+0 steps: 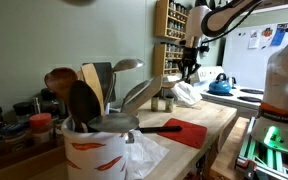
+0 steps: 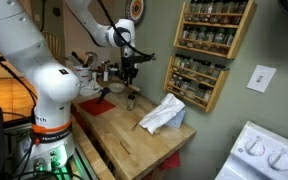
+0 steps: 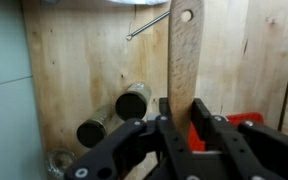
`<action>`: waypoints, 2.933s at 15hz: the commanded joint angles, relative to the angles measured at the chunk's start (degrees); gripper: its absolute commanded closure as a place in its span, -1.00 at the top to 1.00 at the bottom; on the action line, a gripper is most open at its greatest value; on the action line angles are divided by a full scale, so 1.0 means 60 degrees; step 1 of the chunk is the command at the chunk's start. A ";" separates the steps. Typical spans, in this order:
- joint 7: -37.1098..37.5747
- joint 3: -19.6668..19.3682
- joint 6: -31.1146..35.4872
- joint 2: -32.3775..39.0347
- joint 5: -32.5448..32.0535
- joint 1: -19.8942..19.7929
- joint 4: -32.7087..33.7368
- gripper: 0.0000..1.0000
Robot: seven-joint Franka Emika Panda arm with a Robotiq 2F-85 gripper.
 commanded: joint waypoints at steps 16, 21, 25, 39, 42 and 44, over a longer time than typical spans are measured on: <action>0.1087 0.2615 -0.0993 -0.1263 -0.2518 0.2248 0.2605 -0.47; 0.1160 0.2675 -0.0988 -0.1333 -0.2528 0.2374 0.2650 -0.47; 0.1352 0.3259 -0.1672 -0.1193 -0.2873 0.2259 0.3379 -0.87; 0.2092 0.5579 -0.6493 0.0714 -0.4096 0.2627 0.7069 -0.47; 0.2149 0.5646 -0.6509 0.1181 -0.4159 0.2577 0.7405 -0.47; 0.2152 0.5649 -0.6518 0.1229 -0.4164 0.2573 0.7439 -0.47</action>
